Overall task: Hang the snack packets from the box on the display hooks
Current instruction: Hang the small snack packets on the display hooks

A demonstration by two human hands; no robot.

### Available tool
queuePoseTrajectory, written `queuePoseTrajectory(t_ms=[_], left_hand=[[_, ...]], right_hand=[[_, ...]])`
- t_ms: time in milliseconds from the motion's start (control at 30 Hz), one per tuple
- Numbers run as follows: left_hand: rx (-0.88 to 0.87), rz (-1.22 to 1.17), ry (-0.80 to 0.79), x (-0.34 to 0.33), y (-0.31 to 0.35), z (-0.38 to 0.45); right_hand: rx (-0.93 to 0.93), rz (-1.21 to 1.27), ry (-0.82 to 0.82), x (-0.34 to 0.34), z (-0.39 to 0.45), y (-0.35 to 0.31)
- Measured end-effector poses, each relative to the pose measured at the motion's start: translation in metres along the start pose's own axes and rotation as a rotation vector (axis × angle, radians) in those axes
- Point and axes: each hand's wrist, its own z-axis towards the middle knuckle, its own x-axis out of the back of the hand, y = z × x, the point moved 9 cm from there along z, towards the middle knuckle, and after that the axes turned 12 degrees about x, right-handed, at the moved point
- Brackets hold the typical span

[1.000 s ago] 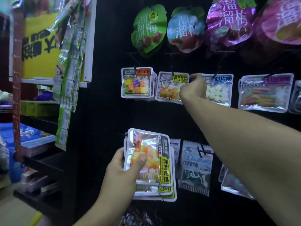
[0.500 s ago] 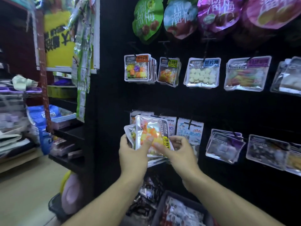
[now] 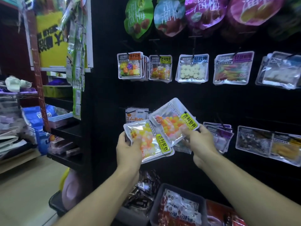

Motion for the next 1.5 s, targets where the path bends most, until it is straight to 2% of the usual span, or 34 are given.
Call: queuePoseTrajectory(t_ms=[100,267,633,933,1267,1500], left_hand=[[0.002,0.037,0.017,0.012,-0.004,0.005],[0.015,0.046,0.034,0.030,-0.007,0.018],[-0.083,0.020,-0.071,0.011,0.030,0.057],[-0.138,0.006,-0.169,0.001,0.050,0.065],[-0.070,-0.021,-0.116,0.018,0.026,0.075],[-0.060,-0.013,-0.114,0.020,0.021,0.078]], right_hand=[[0.123,-0.060,-0.002,-0.006,0.017,-0.026],[0.326,-0.215,-0.103,-0.047,0.054,-0.070],[0.508,-0.141,0.027,-0.141,0.161,-0.137],[0.521,-0.157,0.141,-0.158,0.203,-0.147],[0.482,-0.171,0.132,-0.163,0.207,-0.147],[0.455,-0.325,0.206,-0.147,0.225,-0.147]])
